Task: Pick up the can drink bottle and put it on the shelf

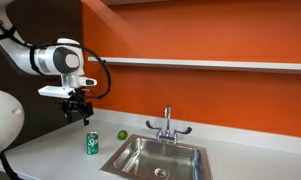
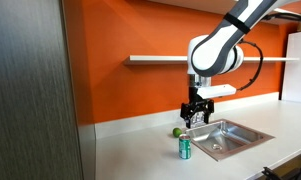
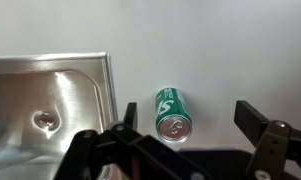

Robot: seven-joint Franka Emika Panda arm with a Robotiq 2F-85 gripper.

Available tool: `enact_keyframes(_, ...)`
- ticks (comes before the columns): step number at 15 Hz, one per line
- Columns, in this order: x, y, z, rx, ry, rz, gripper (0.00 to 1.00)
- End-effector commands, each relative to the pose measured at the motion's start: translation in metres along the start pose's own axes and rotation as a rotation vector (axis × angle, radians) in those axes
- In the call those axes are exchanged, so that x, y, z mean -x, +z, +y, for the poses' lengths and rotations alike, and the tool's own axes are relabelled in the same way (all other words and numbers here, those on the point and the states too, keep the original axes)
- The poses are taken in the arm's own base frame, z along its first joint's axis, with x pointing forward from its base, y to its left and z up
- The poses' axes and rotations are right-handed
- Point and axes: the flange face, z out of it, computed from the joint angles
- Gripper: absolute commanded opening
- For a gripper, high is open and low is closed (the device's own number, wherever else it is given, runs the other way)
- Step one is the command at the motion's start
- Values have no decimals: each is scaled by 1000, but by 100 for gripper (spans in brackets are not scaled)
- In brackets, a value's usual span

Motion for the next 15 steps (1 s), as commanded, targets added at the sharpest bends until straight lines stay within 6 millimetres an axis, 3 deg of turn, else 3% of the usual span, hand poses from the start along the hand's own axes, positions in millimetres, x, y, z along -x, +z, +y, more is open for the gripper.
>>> enact_keyframes(1,-8,31,-2,8,25,11,100)
enact_keyframes(15,-1,109,-12,-7,13,-65,100)
